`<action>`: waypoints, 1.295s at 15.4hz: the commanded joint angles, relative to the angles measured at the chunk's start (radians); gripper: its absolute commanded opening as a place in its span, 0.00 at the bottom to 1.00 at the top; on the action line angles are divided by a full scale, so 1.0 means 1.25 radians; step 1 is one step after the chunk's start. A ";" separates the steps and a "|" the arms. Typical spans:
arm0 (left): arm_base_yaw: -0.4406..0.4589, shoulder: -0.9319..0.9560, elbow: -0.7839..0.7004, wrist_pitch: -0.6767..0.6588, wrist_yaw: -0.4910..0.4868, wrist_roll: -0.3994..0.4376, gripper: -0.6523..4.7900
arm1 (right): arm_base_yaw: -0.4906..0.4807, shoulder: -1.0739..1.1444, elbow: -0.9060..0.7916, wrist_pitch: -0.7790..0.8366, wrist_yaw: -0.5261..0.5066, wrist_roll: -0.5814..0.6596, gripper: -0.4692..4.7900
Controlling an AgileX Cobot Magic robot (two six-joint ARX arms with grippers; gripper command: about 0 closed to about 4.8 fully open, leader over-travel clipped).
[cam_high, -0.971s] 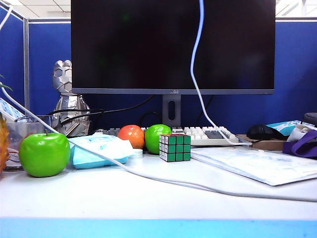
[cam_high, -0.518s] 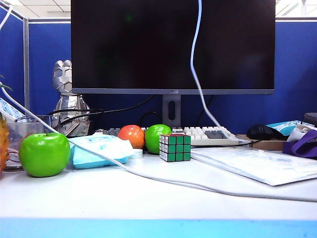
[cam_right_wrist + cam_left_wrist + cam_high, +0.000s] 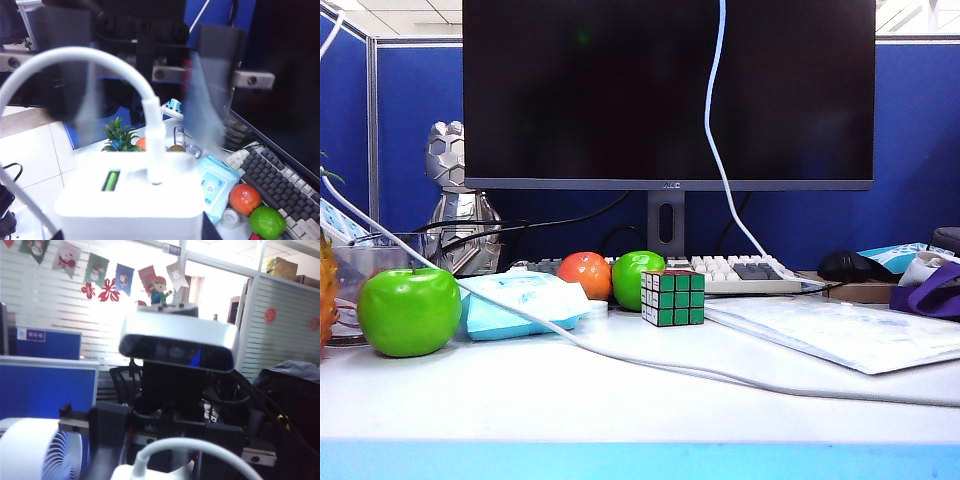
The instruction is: Pick up the Type-C charging cable and the charging base, insert one end of the Type-C charger into the corresponding slot on the base, and finally place the plugged-in charger back on the table.
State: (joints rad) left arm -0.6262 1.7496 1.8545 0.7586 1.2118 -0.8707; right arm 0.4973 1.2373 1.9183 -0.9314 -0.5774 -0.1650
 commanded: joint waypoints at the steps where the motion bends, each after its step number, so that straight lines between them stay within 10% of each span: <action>1: -0.005 -0.004 0.002 0.008 -0.003 0.002 0.35 | 0.002 -0.003 0.005 0.029 -0.022 0.007 0.09; 3: -0.005 -0.004 0.002 0.008 -0.003 0.002 0.35 | 0.002 -0.003 0.005 0.029 -0.023 0.007 0.09; 5: -0.005 -0.004 0.002 0.008 -0.003 0.002 0.11 | 0.002 -0.004 0.006 0.026 -0.023 0.007 0.09; 20: -0.005 -0.004 0.000 -0.085 0.073 0.092 0.11 | 0.002 -0.004 0.006 0.097 -0.043 -0.018 0.09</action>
State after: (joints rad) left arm -0.6304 1.7424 1.8549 0.6880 1.2488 -0.7719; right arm 0.4976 1.2396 1.9141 -0.9104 -0.6209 -0.1703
